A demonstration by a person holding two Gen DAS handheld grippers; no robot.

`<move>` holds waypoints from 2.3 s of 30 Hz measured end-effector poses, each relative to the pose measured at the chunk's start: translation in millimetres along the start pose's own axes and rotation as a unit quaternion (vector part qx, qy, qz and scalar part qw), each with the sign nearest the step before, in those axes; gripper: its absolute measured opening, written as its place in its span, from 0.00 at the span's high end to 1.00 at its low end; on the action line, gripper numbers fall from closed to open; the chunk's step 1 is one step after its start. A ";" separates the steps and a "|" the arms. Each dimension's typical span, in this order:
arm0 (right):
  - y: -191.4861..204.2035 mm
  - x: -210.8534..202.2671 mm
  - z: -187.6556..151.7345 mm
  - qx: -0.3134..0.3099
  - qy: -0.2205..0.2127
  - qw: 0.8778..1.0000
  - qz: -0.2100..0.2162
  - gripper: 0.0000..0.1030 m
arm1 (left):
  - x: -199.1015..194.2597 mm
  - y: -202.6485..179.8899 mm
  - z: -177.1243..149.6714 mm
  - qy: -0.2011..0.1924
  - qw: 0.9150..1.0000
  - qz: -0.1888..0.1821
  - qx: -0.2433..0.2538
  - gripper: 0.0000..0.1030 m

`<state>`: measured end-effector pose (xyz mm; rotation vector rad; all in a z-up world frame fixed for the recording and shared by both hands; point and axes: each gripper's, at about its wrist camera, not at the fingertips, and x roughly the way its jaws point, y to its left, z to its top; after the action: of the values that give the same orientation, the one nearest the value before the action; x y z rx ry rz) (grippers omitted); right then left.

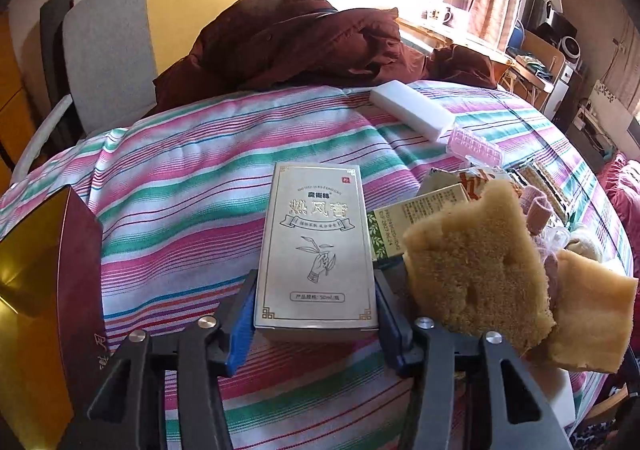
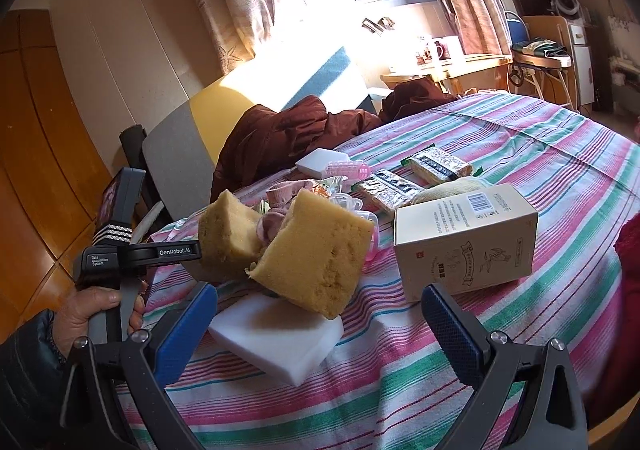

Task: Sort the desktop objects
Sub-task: 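Lift the box with the left tool while the right tool grasps a yellow sponge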

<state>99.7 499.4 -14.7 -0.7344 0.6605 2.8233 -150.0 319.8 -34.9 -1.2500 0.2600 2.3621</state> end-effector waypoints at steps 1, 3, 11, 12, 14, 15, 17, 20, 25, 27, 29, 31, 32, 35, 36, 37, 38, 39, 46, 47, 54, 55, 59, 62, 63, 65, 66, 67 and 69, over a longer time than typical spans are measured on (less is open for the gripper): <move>1.6 -0.5 -0.1 -0.004 -0.001 1.000 -0.001 0.00 | -1.4 0.3 -1.8 -0.002 1.000 -0.002 0.003 0.49; 4.0 -1.8 -0.2 -0.009 -0.002 1.000 -0.004 0.00 | -7.0 1.0 -9.0 -0.004 1.000 -0.008 0.004 0.49; 21.9 -5.2 1.4 -0.039 -0.006 0.999 -0.002 0.00 | -46.9 5.4 -52.0 -0.011 0.999 -0.045 -0.013 0.49; 27.2 -5.3 1.6 -0.049 -0.007 0.999 -0.001 0.00 | -52.7 4.3 -59.3 -0.013 0.999 -0.046 -0.011 0.49; 38.8 -6.4 1.4 -0.070 -0.009 0.997 0.008 0.00 | -62.9 2.2 -74.6 -0.014 0.999 -0.051 -0.004 0.49; 44.8 -7.1 1.0 -0.081 -0.011 0.997 0.013 0.00 | -67.1 1.6 -82.1 -0.015 0.998 -0.053 -0.001 0.49; 56.5 -7.4 -0.5 -0.101 -0.010 0.995 0.020 0.00 | -76.1 0.6 -97.2 -0.021 0.998 -0.056 0.006 0.49; 71.5 -3.2 0.6 -0.132 -0.002 0.991 0.016 0.02 | -90.1 -0.8 -115.5 -0.034 0.998 -0.059 0.016 0.49; 92.1 14.2 21.1 -0.175 0.011 0.984 0.020 0.13 | -104.8 -1.0 -135.7 -0.051 0.996 -0.063 0.034 0.49; 101.2 29.0 31.0 -0.194 0.025 0.980 0.020 0.15 | -106.1 0.0 -137.4 -0.053 0.995 -0.070 0.037 0.48; 110.5 47.6 38.7 -0.217 0.045 0.975 0.017 0.16 | -105.8 1.1 -137.5 -0.053 0.995 -0.079 0.039 0.48; 117.1 68.4 43.7 -0.230 0.070 0.971 0.012 0.17 | -103.9 2.5 -137.8 -0.052 0.994 -0.089 0.039 0.46; 120.2 78.4 45.4 -0.236 0.082 0.968 0.010 0.17 | -102.3 3.2 -138.0 -0.050 0.994 -0.094 0.038 0.46; 127.9 105.1 45.3 -0.255 0.112 0.960 -0.003 0.18 | -101.3 2.4 -138.9 -0.052 0.992 -0.104 0.042 0.45; 130.3 113.7 44.7 -0.261 0.122 0.958 -0.008 0.19 | -102.0 1.9 -138.9 -0.055 0.992 -0.105 0.046 0.44; 132.3 122.0 44.1 -0.267 0.131 0.955 -0.013 0.20 | -102.6 1.8 -138.2 -0.058 0.991 -0.107 0.049 0.44; 133.2 129.1 43.0 -0.270 0.139 0.953 -0.017 0.20 | -103.6 1.5 -137.7 -0.061 0.991 -0.109 0.052 0.43; 133.4 136.1 42.3 -0.272 0.146 0.951 -0.023 0.22 | -104.6 1.1 -137.1 -0.064 0.990 -0.112 0.056 0.43; 132.3 157.0 38.5 -0.288 0.165 0.942 -0.049 0.40 | -94.2 -2.5 -129.5 -0.064 0.988 -0.116 0.076 0.43; 131.9 156.5 37.6 -0.291 0.164 0.941 -0.052 0.41 | -91.4 -2.9 -128.5 -0.062 0.988 -0.116 0.076 0.43; 126.4 137.5 39.2 -0.267 0.149 0.952 -0.030 0.44 | -79.4 -3.8 -134.9 -0.055 0.991 -0.101 0.072 0.49; 126.1 133.0 39.4 -0.260 0.145 0.954 -0.025 0.44 | -80.0 -4.0 -135.5 -0.055 0.991 -0.101 0.072 0.49; 126.7 113.2 39.9 -0.237 0.124 0.963 -0.007 0.44 | -89.4 -2.3 -138.1 -0.067 0.990 -0.103 0.066 0.49; 127.8 98.5 38.9 -0.220 0.110 0.969 0.008 0.44 | -105.3 0.2 -138.4 -0.086 0.988 -0.111 0.060 0.49; 128.4 93.8 38.0 -0.215 0.105 0.971 0.012 0.44 | -112.0 1.4 -138.9 -0.094 0.987 -0.113 0.058 0.49; 129.7 84.6 36.0 -0.205 0.095 0.974 0.020 0.44 | -124.4 3.9 -139.2 -0.108 0.986 -0.116 0.054 0.49; 130.6 80.6 35.0 -0.200 0.092 0.975 0.024 0.44 | -130.5 6.0 -139.7 -0.113 0.986 -0.116 0.051 0.49; 132.0 76.9 34.4 -0.195 0.088 0.976 0.030 0.44 | -136.1 8.4 -139.7 -0.118 0.985 -0.116 0.047 0.49; 137.0 69.7 33.1 -0.188 0.080 0.978 0.042 0.44 | -146.3 15.7 -141.1 -0.125 0.985 -0.112 0.039 0.49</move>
<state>-9.2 394.6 28.5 -1.0246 0.1737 3.0270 17.4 210.0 3.8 -0.8833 0.1230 2.2595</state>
